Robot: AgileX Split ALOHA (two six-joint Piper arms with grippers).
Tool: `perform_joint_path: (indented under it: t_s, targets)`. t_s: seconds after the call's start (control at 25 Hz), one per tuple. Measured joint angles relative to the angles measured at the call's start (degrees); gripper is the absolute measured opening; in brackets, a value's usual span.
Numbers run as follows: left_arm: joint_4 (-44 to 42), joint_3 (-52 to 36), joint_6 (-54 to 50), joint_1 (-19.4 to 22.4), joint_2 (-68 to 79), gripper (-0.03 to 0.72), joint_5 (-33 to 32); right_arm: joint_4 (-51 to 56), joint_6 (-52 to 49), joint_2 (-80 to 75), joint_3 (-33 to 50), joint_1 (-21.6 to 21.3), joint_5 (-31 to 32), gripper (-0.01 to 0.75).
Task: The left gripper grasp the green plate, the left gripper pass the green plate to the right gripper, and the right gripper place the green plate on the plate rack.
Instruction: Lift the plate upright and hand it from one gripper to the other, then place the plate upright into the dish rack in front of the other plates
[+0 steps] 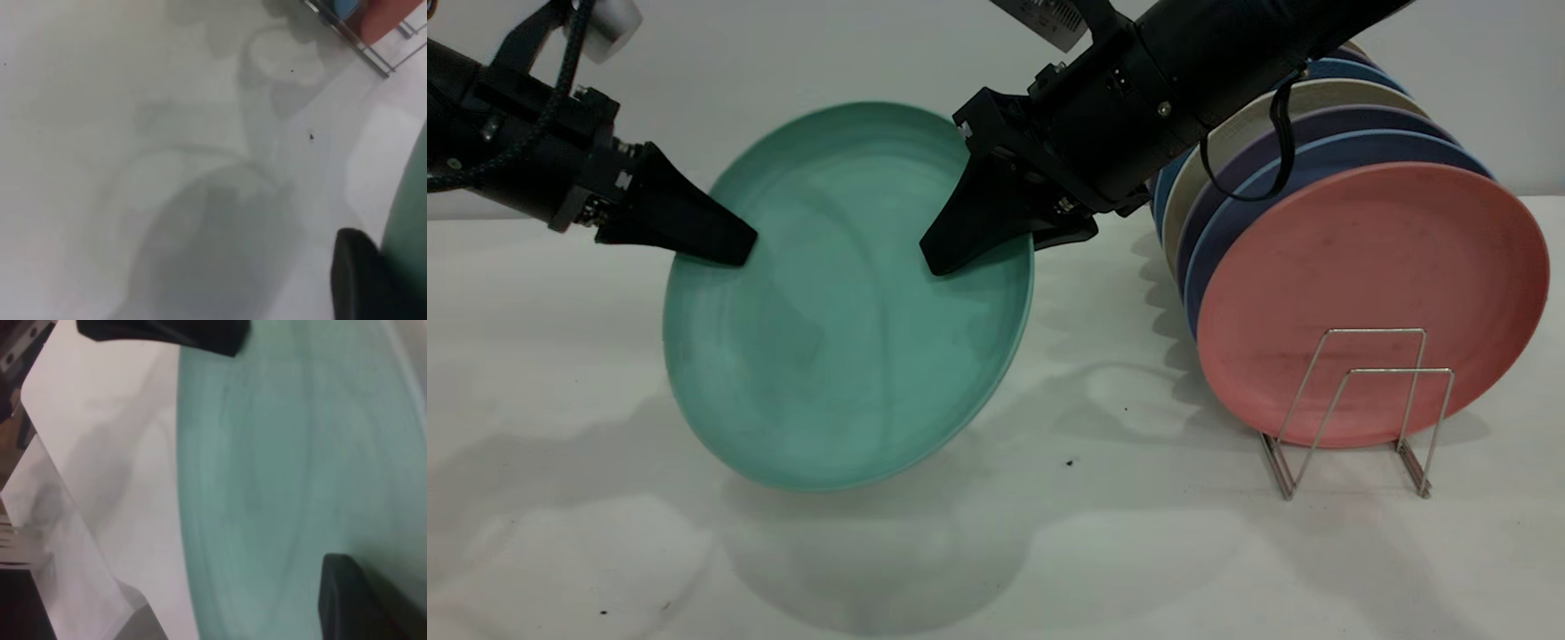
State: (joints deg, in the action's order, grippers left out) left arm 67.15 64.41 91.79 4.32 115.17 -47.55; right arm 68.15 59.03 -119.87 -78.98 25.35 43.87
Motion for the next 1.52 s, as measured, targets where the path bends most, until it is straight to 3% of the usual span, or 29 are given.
perform_joint_path:
  t_s: [0.12, 0.24, 0.32, 0.4, 0.72, 0.88, 1.08, 1.28, 1.52]
  targets:
    - [0.06, 0.0, -1.09, -0.02, 0.0, 0.316, -0.35, 0.0, 0.29, 0.0, 0.0, 0.0, 0.0, 0.14]
    - [0.11, 0.0, -2.91, -0.02, 0.0, 0.558, -0.87, -0.36, 0.57, 0.0, 0.0, 0.0, -0.04, 0.117]
    - [0.4, 0.0, -3.26, -0.02, 0.0, 0.666, -2.1, -0.6, 1.63, 0.0, 0.0, 0.08, 0.16, 0.117]
    - [0.46, -0.02, -3.39, -0.02, -0.52, 0.71, -3.12, -2.22, 2.42, 0.0, 0.0, 0.08, 0.23, 0.117]
    - [-1.75, -0.09, -4.1, -0.02, -8.09, 0.64, -3.69, -10.83, 5.67, 1.5, 0.0, -4.64, -1.15, 0.117]
    - [-4.41, -0.13, -5.64, -0.02, -12.26, 0.588, -1.85, -16.52, 17.29, 5.96, 0.0, -7.67, 2.37, 0.116]
    - [-6.07, -0.13, -6.05, -0.02, -14.47, 0.575, -0.04, -25.44, 30.59, 14.15, 0.0, -8.72, 6.99, 0.116]
    - [-7.15, -0.2, -6.92, -0.02, -14.46, 0.575, 0.24, -38.96, 31.14, 21.29, 0.0, -9.4, 7.56, 0.116]
    - [-7.42, -0.2, -7.36, -0.02, -14.46, 0.574, 0.31, -41.88, 33.41, 23.2, 0.0, -16.21, 8.56, 0.115]
